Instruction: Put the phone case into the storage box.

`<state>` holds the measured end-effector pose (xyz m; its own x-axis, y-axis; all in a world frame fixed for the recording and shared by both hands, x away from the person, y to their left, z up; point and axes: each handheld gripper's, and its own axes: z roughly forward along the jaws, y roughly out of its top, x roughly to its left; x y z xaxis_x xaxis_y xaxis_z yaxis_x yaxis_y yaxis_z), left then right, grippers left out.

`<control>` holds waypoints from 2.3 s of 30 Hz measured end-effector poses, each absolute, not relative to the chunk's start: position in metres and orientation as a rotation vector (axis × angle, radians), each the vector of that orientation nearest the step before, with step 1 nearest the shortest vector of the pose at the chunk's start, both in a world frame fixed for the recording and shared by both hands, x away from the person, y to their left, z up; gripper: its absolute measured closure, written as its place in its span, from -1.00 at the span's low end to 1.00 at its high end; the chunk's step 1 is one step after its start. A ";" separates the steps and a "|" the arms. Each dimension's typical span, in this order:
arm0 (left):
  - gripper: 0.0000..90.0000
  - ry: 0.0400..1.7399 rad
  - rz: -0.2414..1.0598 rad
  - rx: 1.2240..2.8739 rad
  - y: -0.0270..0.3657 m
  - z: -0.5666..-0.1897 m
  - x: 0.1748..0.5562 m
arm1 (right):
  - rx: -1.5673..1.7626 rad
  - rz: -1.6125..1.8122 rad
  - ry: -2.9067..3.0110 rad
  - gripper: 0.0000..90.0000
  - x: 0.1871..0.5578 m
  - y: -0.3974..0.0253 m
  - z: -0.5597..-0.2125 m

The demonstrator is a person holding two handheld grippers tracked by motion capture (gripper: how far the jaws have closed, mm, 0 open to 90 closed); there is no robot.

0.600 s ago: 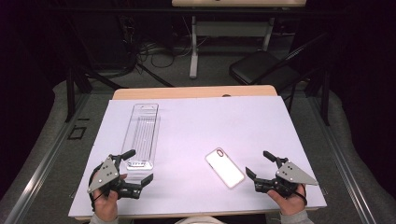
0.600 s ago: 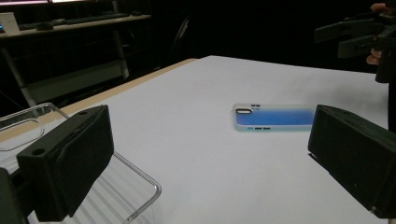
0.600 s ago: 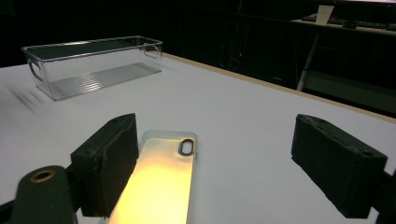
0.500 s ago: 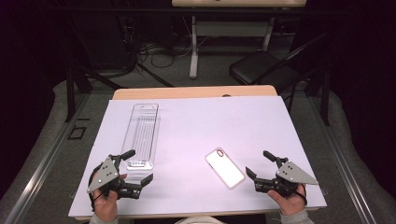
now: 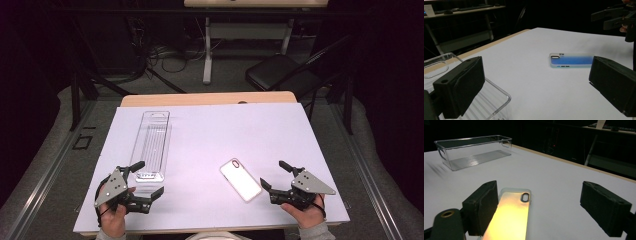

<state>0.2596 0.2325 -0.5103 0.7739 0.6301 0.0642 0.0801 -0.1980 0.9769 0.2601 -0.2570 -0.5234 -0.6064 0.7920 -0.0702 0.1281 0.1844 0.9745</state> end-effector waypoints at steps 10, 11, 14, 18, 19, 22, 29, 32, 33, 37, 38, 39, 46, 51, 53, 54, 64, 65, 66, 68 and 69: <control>-0.99 0.561 0.545 1.721 0.233 -0.511 0.259 | 0.880 1.413 1.913 -0.68 0.263 -0.253 -0.520; -0.99 0.560 0.545 1.724 0.233 -0.511 0.258 | 0.880 1.413 1.913 -0.68 0.263 -0.253 -0.520; -0.99 0.557 0.545 1.725 0.232 -0.511 0.258 | 0.910 1.389 1.935 -0.68 0.266 -0.252 -0.517; -0.99 0.554 0.541 1.731 0.232 -0.512 0.258 | 0.942 1.341 1.991 -0.68 0.274 -0.251 -0.510; -0.99 0.555 0.539 1.732 0.232 -0.512 0.258 | 0.938 1.327 2.012 -0.68 0.276 -0.251 -0.507; -0.99 0.554 0.538 1.738 0.232 -0.512 0.259 | 0.919 1.277 2.066 -0.66 0.281 -0.248 -0.501; -0.99 0.555 0.533 1.739 0.231 -0.513 0.259 | 0.914 1.192 2.164 -0.53 0.296 -0.239 -0.499; -0.99 0.553 0.533 1.741 0.231 -0.513 0.259 | 0.917 1.182 2.187 -0.48 0.300 -0.237 -0.500; -0.99 0.555 0.533 1.744 0.232 -0.513 0.259 | 0.924 1.179 2.190 -0.48 0.302 -0.236 -0.499; -0.99 0.560 0.535 1.747 0.232 -0.513 0.259 | 0.944 1.169 2.223 -0.51 0.306 -0.233 -0.499; -0.99 0.559 0.536 1.749 0.232 -0.513 0.259 | 0.956 1.169 2.231 -0.51 0.307 -0.232 -0.499; -0.99 0.560 0.536 1.749 0.232 -0.513 0.259 | 0.965 1.169 2.240 -0.50 0.309 -0.232 -0.498; -0.99 0.559 0.527 1.754 0.232 -0.514 0.260 | 0.997 1.111 2.308 -0.35 0.319 -0.229 -0.495; -0.99 0.557 0.523 1.756 0.232 -0.514 0.260 | 0.985 1.093 2.353 -0.21 0.327 -0.227 -0.494; -0.99 0.560 0.522 1.757 0.232 -0.514 0.260 | 0.977 1.120 2.368 -0.19 0.331 -0.226 -0.494; -0.99 0.562 0.525 1.755 0.232 -0.514 0.260 | 0.977 1.120 2.368 -0.19 0.331 -0.226 -0.494; -0.99 0.557 0.515 1.758 0.232 -0.514 0.260 | 0.916 1.058 2.414 -0.23 0.343 -0.219 -0.497; -0.99 0.557 0.515 1.757 0.232 -0.514 0.260 | 0.913 1.057 2.411 -0.23 0.344 -0.218 -0.497; -0.99 0.557 0.515 1.757 0.232 -0.514 0.260 | 0.901 1.052 2.410 -0.21 0.344 -0.217 -0.497; -0.99 0.561 0.520 1.757 0.232 -0.514 0.260 | 0.885 1.041 2.409 -0.21 0.345 -0.215 -0.496; -0.99 0.561 0.520 1.757 0.232 -0.514 0.260 | 0.882 1.040 2.413 -0.21 0.346 -0.215 -0.497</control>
